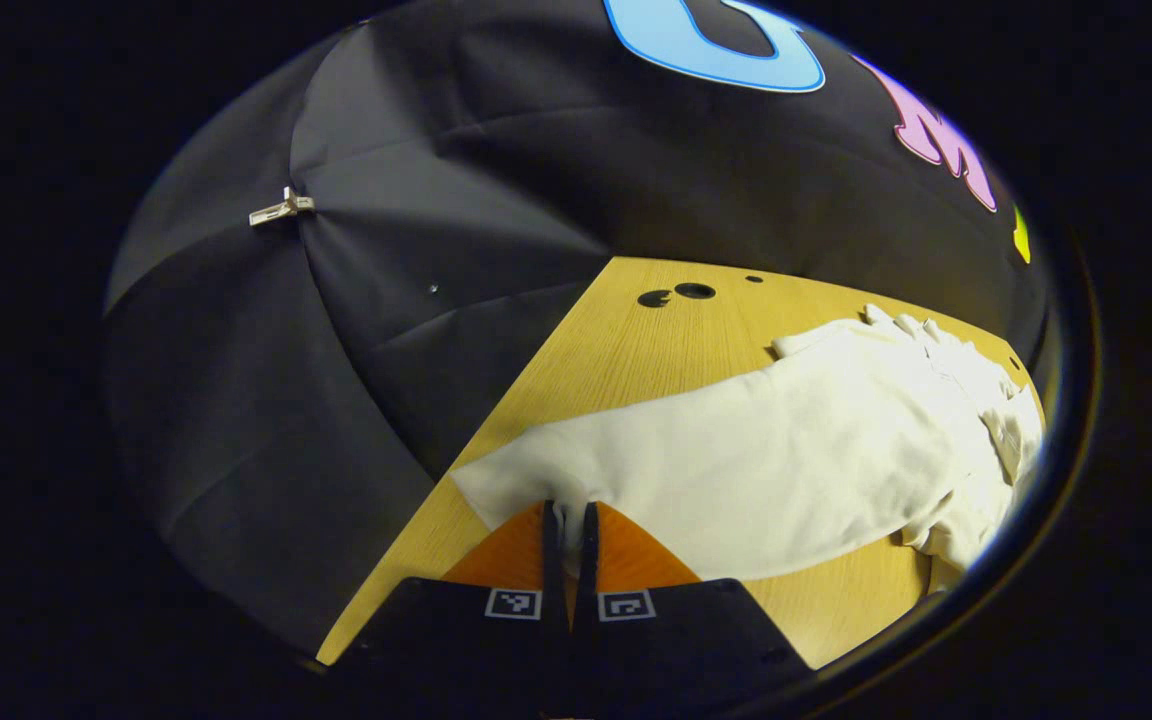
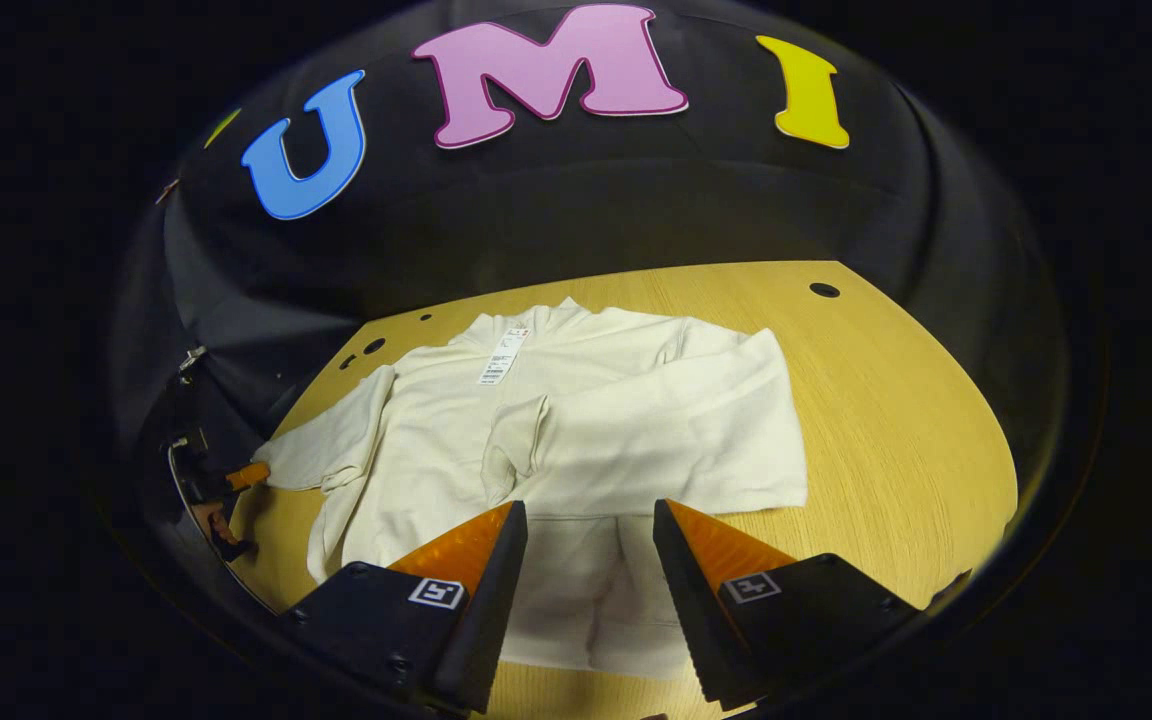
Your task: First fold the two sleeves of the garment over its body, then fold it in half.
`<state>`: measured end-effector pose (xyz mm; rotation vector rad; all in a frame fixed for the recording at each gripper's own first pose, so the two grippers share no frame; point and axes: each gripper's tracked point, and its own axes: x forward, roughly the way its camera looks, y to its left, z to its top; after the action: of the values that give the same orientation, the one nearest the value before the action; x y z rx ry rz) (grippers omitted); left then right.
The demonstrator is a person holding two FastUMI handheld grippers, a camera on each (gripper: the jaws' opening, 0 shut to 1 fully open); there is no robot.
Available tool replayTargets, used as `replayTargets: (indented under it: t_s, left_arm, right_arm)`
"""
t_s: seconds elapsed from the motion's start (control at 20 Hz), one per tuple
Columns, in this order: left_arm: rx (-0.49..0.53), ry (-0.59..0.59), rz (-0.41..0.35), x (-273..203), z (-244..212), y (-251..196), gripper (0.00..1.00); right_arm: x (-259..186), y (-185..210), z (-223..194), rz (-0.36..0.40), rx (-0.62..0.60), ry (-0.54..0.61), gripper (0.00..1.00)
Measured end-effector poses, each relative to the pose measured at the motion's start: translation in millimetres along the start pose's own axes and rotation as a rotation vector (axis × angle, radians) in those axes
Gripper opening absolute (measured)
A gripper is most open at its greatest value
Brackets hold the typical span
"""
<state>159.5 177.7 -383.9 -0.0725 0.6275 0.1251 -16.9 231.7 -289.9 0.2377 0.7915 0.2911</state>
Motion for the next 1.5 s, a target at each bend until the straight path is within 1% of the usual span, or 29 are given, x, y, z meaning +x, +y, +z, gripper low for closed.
replayTargets:
  t_s: [0.35,0.55,0.7,1.0,1.05,1.1,1.3,1.5]
  left_arm:
    - [0.006,-0.070,0.001,-32.9,28.5,-21.5,0.06]
    - [-0.015,-0.130,-0.044,-57.8,58.8,-61.9,0.06]
    - [0.003,-0.180,-0.096,-77.3,80.0,-106.9,0.06]
    - [0.017,-0.215,-0.246,-105.8,101.3,-219.3,0.06]
    - [0.024,-0.220,-0.266,-108.8,103.6,-236.2,0.02]
    - [0.029,-0.221,-0.286,-113.4,103.7,-254.8,0.06]
    - [0.085,-0.214,-0.364,-124.5,93.1,-327.7,0.06]
    - [0.131,-0.168,-0.416,-122.0,62.0,-387.5,0.06]
  right_arm:
    - [-5.5,-15.6,-2.6,0.025,0.000,0.005,0.78]
    - [-7.1,-27.4,-5.5,0.036,0.005,0.015,0.78]
    - [-7.6,-37.8,-4.7,0.038,0.019,0.015,0.78]
    - [-9.6,-60.7,-6.0,0.043,0.036,0.019,0.78]
    - [-9.8,-64.9,-7.2,0.043,0.040,0.020,0.78]
    - [-9.7,-68.5,-9.1,0.041,0.044,0.022,0.78]
    - [-12.5,-84.0,-15.6,0.037,0.067,0.027,0.78]
    - [-16.0,-98.0,-23.3,0.033,0.075,0.036,0.78]
